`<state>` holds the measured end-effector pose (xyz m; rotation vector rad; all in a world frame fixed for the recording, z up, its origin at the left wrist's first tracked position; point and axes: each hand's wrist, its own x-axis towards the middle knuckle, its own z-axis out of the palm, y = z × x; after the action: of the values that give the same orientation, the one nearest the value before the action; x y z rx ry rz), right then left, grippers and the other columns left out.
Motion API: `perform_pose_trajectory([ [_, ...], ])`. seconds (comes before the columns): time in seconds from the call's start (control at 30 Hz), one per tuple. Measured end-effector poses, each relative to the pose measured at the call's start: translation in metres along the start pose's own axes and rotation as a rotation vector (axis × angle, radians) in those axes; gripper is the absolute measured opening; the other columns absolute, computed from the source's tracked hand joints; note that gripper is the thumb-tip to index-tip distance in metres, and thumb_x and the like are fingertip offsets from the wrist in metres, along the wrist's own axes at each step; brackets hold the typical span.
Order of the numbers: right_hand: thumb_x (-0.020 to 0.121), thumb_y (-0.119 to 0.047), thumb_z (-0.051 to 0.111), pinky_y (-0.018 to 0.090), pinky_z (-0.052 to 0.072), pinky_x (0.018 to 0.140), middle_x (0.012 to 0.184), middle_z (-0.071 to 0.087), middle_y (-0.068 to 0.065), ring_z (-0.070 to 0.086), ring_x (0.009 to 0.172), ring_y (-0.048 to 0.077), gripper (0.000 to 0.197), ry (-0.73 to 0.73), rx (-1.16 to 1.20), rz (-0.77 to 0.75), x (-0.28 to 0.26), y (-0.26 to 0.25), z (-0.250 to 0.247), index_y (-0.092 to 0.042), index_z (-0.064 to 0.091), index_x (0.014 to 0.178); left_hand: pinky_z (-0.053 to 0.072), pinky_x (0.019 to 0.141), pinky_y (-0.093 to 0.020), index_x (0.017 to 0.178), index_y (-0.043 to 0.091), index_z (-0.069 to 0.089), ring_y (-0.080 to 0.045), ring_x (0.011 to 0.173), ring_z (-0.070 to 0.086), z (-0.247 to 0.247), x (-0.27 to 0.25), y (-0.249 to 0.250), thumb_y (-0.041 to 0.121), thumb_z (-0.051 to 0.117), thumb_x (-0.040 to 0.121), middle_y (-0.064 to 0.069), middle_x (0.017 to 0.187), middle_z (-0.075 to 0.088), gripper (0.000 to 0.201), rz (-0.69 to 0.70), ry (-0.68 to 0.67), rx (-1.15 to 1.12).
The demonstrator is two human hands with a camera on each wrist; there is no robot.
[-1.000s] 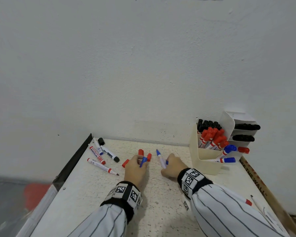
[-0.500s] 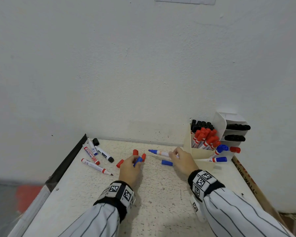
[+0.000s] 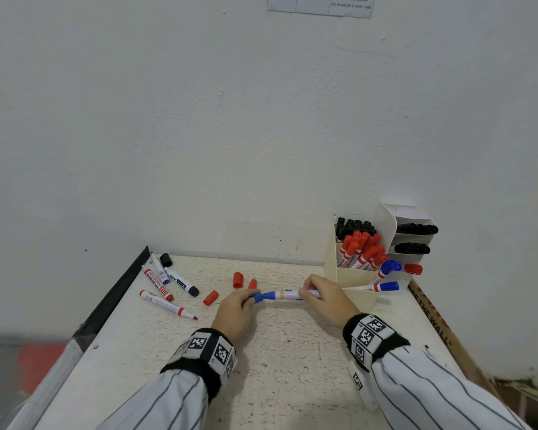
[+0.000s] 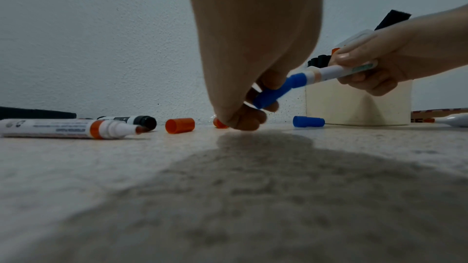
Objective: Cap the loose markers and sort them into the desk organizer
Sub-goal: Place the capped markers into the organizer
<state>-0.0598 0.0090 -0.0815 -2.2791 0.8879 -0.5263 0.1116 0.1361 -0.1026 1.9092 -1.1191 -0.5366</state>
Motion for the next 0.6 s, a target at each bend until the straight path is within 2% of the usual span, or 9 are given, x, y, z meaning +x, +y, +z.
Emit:
perform_pose_trajectory([
  [0.1,0.090,-0.026,0.055,0.026,0.036,0.064,0.076,0.051,-0.003,0.044,0.068,0.011,0.016,-0.070,0.013,-0.032,-0.002,0.001,0.002,-0.023,0.048,0.076,0.035,0.080,-0.017,0.124,0.012,0.057,-0.010,0.094,0.048,0.003,-0.005,0.007,0.010,0.038,0.098,-0.007,0.117,0.058,0.032,0.036,-0.101,0.093],
  [0.17,0.089,-0.027,0.058,0.025,0.035,0.062,0.073,0.050,-0.005,0.043,0.066,0.010,0.016,-0.121,0.013,-0.044,-0.004,-0.001,0.004,-0.022,0.049,0.078,0.033,0.082,-0.018,0.122,0.011,0.057,-0.010,0.096,0.047,0.004,-0.006,0.013,0.010,0.037,0.098,-0.007,0.115,0.057,0.031,0.067,-0.107,0.127],
  [0.23,0.085,-0.028,0.065,0.021,0.033,0.059,0.068,0.050,-0.008,0.042,0.062,0.008,0.018,-0.133,0.030,-0.054,-0.005,-0.002,0.003,-0.023,0.049,0.077,0.034,0.077,-0.017,0.117,0.010,0.059,-0.010,0.091,0.049,0.003,-0.008,0.017,0.009,0.037,0.098,-0.006,0.109,0.058,0.030,0.077,-0.069,0.097],
  [0.33,0.083,-0.031,0.068,0.019,0.032,0.059,0.070,0.053,-0.008,0.045,0.062,0.004,0.014,-0.167,-0.004,-0.102,-0.005,-0.009,0.001,-0.024,0.056,0.078,0.034,0.058,-0.021,0.089,0.012,0.063,-0.011,0.063,0.046,0.000,-0.015,0.020,0.015,0.041,0.095,-0.004,0.080,0.058,0.023,0.025,0.022,0.009],
  [0.4,0.087,-0.032,0.063,0.018,0.035,0.064,0.072,0.056,-0.013,0.048,0.067,-0.002,0.011,-0.218,-0.048,-0.148,-0.005,-0.019,0.006,-0.021,0.065,0.086,0.033,0.058,-0.027,0.067,0.014,0.054,-0.014,0.058,0.041,-0.004,-0.022,0.020,0.020,0.041,0.095,-0.003,0.066,0.051,0.031,-0.009,0.054,0.053],
  [0.43,0.088,-0.032,0.060,0.019,0.036,0.065,0.073,0.057,-0.015,0.049,0.068,-0.003,0.015,-0.243,-0.066,-0.174,-0.006,-0.025,0.010,-0.020,0.068,0.091,0.034,0.060,-0.029,0.063,0.016,0.050,-0.016,0.060,0.042,-0.007,-0.025,0.020,0.021,0.039,0.096,-0.002,0.063,0.048,0.035,-0.017,0.047,0.097],
  [0.47,0.090,-0.032,0.057,0.021,0.038,0.065,0.074,0.058,-0.014,0.050,0.069,-0.002,0.017,-0.263,-0.087,-0.203,-0.008,-0.032,0.013,-0.020,0.068,0.096,0.036,0.062,-0.030,0.064,0.018,0.048,-0.018,0.064,0.046,-0.012,-0.028,0.020,0.021,0.037,0.097,-0.001,0.064,0.048,0.035,-0.012,0.034,0.187],
  [0.53,0.089,-0.038,0.056,0.022,0.040,0.065,0.080,0.064,-0.011,0.053,0.072,0.003,0.021,-0.286,-0.153,-0.253,-0.013,-0.046,0.019,-0.024,0.067,0.101,0.039,0.068,-0.034,0.081,0.015,0.054,-0.025,0.079,0.055,-0.019,-0.035,0.021,0.018,0.034,0.098,-0.006,0.080,0.055,0.026,0.019,0.051,0.335],
  [0.6,0.089,-0.041,0.055,0.018,0.037,0.060,0.075,0.061,-0.012,0.051,0.067,0.001,0.024,-0.319,-0.155,-0.231,-0.019,-0.058,0.023,-0.024,0.068,0.100,0.038,0.065,-0.031,0.095,0.011,0.055,-0.022,0.079,0.055,-0.027,-0.043,0.021,0.017,0.031,0.100,-0.009,0.089,0.059,0.025,0.072,0.067,0.434],
])
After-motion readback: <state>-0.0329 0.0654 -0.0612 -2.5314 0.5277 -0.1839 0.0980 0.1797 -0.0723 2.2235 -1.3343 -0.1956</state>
